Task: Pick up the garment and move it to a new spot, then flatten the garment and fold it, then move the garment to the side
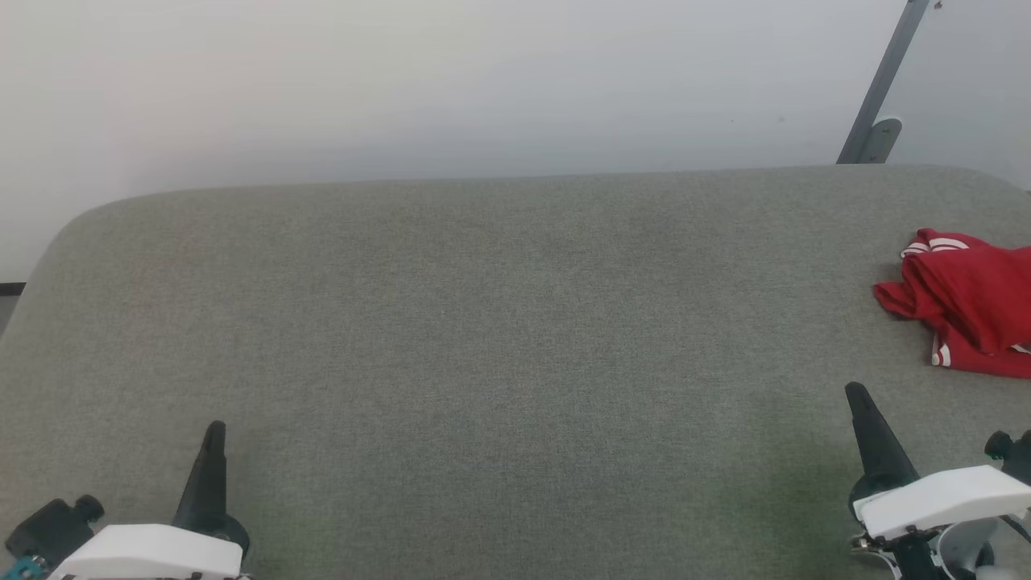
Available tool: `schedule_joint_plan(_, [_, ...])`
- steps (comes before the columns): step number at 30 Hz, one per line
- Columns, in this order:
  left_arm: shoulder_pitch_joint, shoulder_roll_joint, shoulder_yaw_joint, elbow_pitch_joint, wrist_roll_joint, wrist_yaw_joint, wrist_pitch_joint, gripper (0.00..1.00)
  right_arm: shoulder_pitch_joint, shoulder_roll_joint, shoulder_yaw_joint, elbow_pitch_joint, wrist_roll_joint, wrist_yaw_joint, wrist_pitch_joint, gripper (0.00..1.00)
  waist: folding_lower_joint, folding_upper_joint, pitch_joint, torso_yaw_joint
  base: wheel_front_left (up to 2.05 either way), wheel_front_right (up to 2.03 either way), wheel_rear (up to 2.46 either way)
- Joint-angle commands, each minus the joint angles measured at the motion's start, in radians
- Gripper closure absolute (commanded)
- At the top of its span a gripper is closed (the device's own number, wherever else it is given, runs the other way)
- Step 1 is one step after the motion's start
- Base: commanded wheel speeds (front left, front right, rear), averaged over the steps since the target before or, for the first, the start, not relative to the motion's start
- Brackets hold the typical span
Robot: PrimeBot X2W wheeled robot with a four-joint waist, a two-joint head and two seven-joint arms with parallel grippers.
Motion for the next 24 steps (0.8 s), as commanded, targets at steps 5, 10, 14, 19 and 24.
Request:
schedule_joint_plan(5, [-0.036, -0.007, 0.006, -0.005, -0.073, -0.001, 0.02, 1.0, -0.031, 0.006, -0.009, -0.005, 0.075, -0.001, 0.012, 1.0, 0.0, 0.0, 0.0, 0.0, 0.0, 0.0, 0.0])
schedule_joint_plan(10, [-0.044, -0.018, 0.006, -0.002, -0.118, -0.001, 0.036, 1.0, -0.035, 0.013, -0.012, 0.0, 0.127, -0.001, 0.021, 1.0, 0.0, 0.0, -0.001, -0.001, 0.0, 0.0, 0.0])
schedule_joint_plan(14, [-0.05, -0.024, 0.006, 0.0, -0.147, -0.002, 0.044, 1.0, -0.039, 0.016, -0.014, 0.003, 0.157, -0.001, 0.026, 1.0, 0.0, 0.0, -0.001, -0.001, 0.0, 0.0, 0.0])
schedule_joint_plan(19, [-0.056, -0.034, 0.006, 0.003, -0.188, -0.002, 0.058, 1.0, -0.044, 0.022, -0.017, 0.008, 0.204, -0.001, 0.034, 1.0, 0.0, 0.0, -0.001, -0.001, 0.0, 0.0, 0.0])
schedule_joint_plan(24, [-0.066, -0.042, 0.006, 0.006, -0.228, -0.002, 0.071, 1.0, -0.048, 0.027, -0.019, 0.013, 0.251, -0.001, 0.042, 1.0, 0.0, 0.0, -0.001, -0.002, 0.0, 0.0, 0.0])
